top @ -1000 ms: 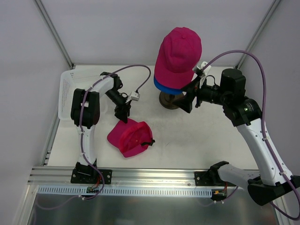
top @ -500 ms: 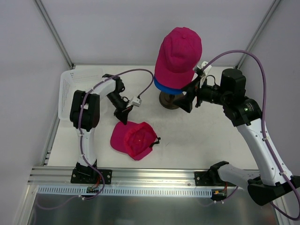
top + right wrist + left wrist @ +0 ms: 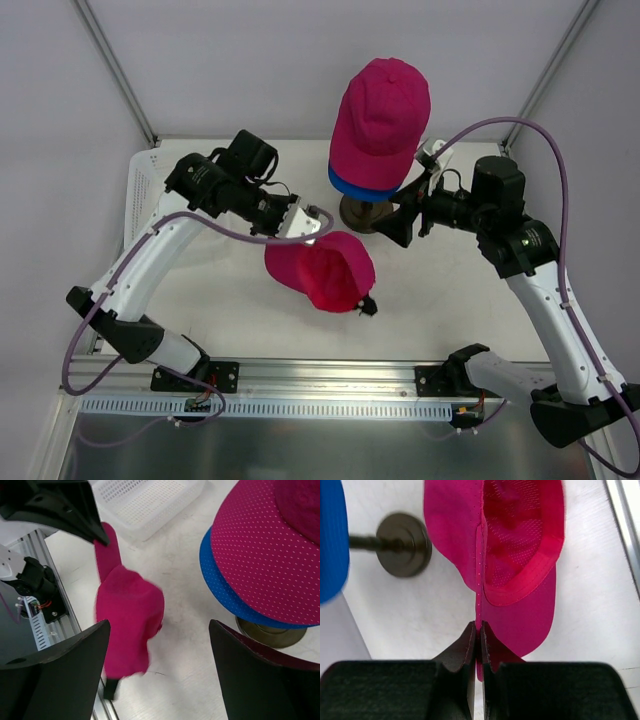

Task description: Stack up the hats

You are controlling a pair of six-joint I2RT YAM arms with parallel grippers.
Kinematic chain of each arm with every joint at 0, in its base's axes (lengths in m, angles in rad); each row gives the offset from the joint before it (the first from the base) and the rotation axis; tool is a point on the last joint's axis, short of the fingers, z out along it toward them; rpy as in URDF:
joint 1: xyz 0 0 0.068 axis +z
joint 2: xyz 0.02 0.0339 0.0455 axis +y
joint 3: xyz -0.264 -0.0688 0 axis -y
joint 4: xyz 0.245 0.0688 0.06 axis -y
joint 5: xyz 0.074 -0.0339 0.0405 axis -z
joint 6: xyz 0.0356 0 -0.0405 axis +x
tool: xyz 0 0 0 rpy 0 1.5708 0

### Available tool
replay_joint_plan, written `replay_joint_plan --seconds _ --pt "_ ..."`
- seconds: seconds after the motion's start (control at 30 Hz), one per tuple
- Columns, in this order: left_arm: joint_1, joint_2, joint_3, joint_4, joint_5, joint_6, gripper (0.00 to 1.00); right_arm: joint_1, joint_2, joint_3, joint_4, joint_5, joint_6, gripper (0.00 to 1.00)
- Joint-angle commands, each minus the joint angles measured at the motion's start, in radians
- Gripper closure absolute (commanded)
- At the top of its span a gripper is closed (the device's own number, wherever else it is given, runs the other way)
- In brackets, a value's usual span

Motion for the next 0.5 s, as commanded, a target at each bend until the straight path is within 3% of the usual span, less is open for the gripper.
replay_joint_plan --seconds 0.0,0.2,0.47 --pt "-0.093 -0.005 0.017 -0.045 -0.077 0.004 1.00 0.023 0.000 0.011 0.091 -0.084 0.093 0.16" --pt "-0.251 0.036 0.071 -0.057 -0.183 -0.053 1.00 0.193 0.000 0.002 0.093 -0.031 0.108 0.16" --pt "-0.334 0.079 0.180 -0.103 -0.240 -0.107 1.00 0.317 0.000 -0.102 0.120 0.020 0.142 0.17"
